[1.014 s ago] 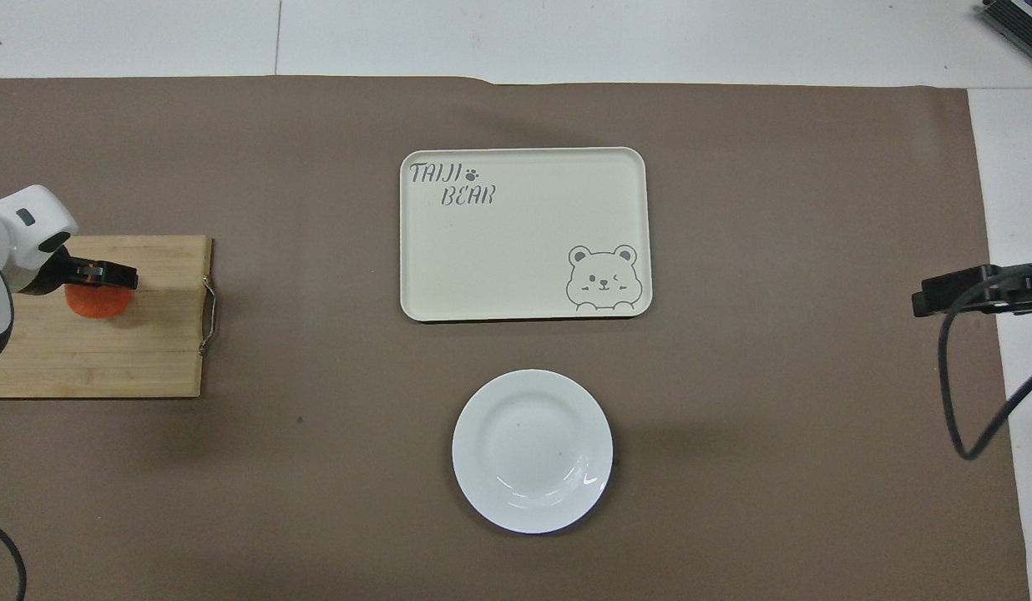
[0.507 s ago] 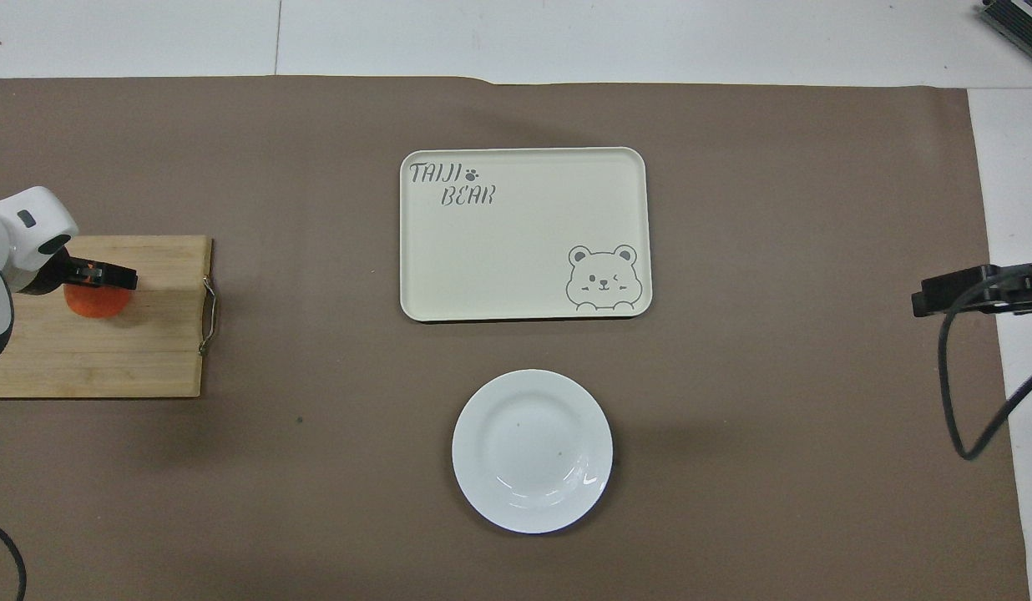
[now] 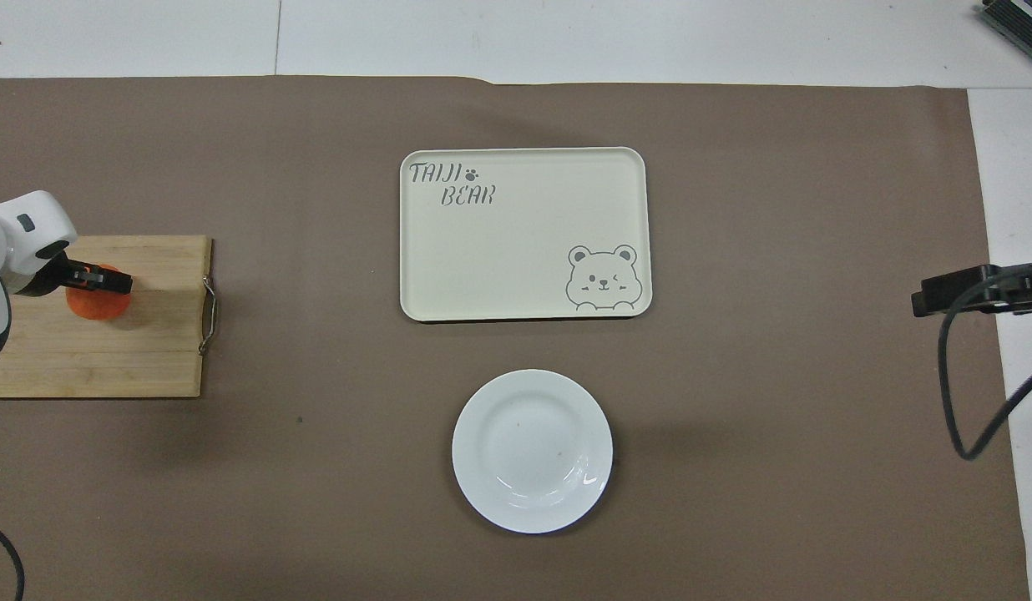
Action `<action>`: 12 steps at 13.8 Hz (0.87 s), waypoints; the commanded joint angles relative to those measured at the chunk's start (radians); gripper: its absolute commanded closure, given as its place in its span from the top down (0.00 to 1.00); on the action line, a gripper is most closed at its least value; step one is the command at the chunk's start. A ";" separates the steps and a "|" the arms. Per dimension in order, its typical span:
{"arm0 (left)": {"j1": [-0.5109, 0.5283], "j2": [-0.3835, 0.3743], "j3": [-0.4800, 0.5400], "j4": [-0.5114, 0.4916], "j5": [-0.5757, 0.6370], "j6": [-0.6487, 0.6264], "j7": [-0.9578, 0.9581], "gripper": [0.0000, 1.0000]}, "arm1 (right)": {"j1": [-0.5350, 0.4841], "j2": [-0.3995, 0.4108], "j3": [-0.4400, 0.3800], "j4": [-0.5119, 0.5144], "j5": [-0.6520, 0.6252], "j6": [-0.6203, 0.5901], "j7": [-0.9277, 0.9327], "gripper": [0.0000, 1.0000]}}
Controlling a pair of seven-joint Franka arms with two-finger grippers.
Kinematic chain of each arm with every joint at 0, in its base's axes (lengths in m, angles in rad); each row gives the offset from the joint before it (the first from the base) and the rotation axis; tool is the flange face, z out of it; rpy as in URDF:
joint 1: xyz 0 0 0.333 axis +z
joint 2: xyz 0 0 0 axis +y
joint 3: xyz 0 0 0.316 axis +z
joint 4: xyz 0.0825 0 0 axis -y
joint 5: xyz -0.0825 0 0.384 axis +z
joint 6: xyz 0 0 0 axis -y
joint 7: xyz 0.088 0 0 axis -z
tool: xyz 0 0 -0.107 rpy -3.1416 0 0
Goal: Place orange and plate with both arms
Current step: 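Close the left gripper on the orange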
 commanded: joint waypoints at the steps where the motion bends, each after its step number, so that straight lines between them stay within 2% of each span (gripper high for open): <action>1: 0.008 -0.018 0.000 -0.019 0.002 -0.009 0.038 0.15 | -0.005 -0.010 0.001 0.000 -0.002 -0.012 -0.021 1.00; 2: 0.007 -0.018 -0.001 -0.017 0.002 -0.015 0.036 0.00 | -0.005 -0.010 0.001 0.000 -0.002 -0.012 -0.021 1.00; 7: -0.006 -0.050 -0.003 -0.010 0.001 -0.034 0.019 0.00 | -0.005 -0.010 0.001 0.000 -0.002 -0.012 -0.021 1.00; 12: -0.078 -0.147 -0.010 -0.011 0.001 -0.222 -0.155 0.00 | -0.005 -0.010 0.001 0.000 -0.002 -0.012 -0.021 1.00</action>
